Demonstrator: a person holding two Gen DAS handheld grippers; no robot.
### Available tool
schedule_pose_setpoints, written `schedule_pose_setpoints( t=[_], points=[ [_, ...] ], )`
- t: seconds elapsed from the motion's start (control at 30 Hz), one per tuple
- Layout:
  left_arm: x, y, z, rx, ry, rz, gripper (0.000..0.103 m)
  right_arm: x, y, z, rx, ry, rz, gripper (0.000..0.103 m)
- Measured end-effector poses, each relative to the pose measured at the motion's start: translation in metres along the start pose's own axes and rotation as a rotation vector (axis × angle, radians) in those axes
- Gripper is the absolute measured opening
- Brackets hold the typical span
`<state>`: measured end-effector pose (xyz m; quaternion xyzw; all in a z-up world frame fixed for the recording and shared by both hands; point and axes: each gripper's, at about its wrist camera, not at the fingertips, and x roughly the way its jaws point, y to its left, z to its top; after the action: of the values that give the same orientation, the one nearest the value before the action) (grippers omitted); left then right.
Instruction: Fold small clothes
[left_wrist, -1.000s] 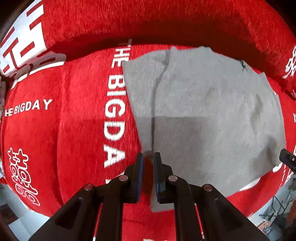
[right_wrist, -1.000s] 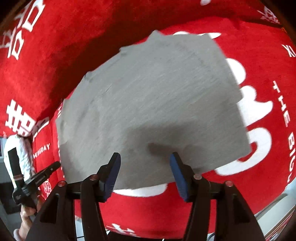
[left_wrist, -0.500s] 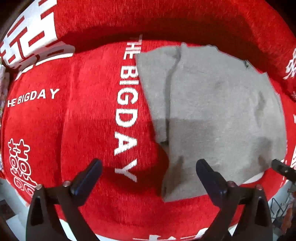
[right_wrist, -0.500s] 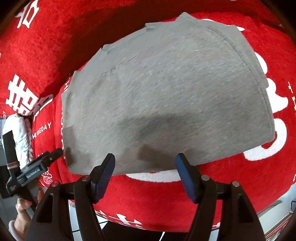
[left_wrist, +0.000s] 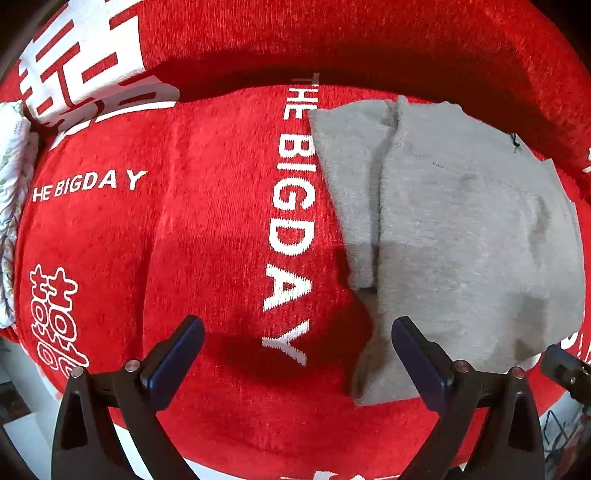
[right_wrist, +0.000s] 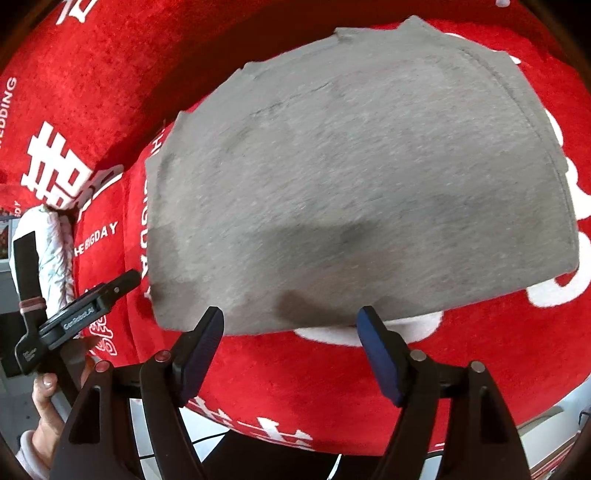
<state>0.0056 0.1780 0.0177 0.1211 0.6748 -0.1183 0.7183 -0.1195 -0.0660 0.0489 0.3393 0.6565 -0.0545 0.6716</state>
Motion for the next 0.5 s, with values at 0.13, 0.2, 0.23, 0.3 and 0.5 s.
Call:
schedule_pose_setpoints(
  t=[0.13,0.2,0.23,0.3,0.5],
  points=[
    [0.002,0.003,-0.002,0.005,0.004,-0.01,0.101,0.005,0.006,-0.004,0.0,0.017,0.015,0.078],
    [0.0,0.006,-0.003,-0.009,-0.009,-0.011,0.101,0.007,0.011,-0.004,-0.003,0.013,0.022,0.078],
    [-0.001,0.009,-0.004,-0.018,-0.018,-0.011,0.101,0.008,0.015,-0.002,-0.005,0.008,0.029,0.078],
    [-0.002,0.014,-0.005,-0.037,-0.035,-0.012,0.101,0.012,0.023,0.002,-0.009,0.002,0.044,0.078],
    [-0.008,0.034,-0.006,-0.095,-0.1,-0.033,0.101,0.037,0.079,0.025,-0.092,-0.009,0.11,0.041]
  ],
)
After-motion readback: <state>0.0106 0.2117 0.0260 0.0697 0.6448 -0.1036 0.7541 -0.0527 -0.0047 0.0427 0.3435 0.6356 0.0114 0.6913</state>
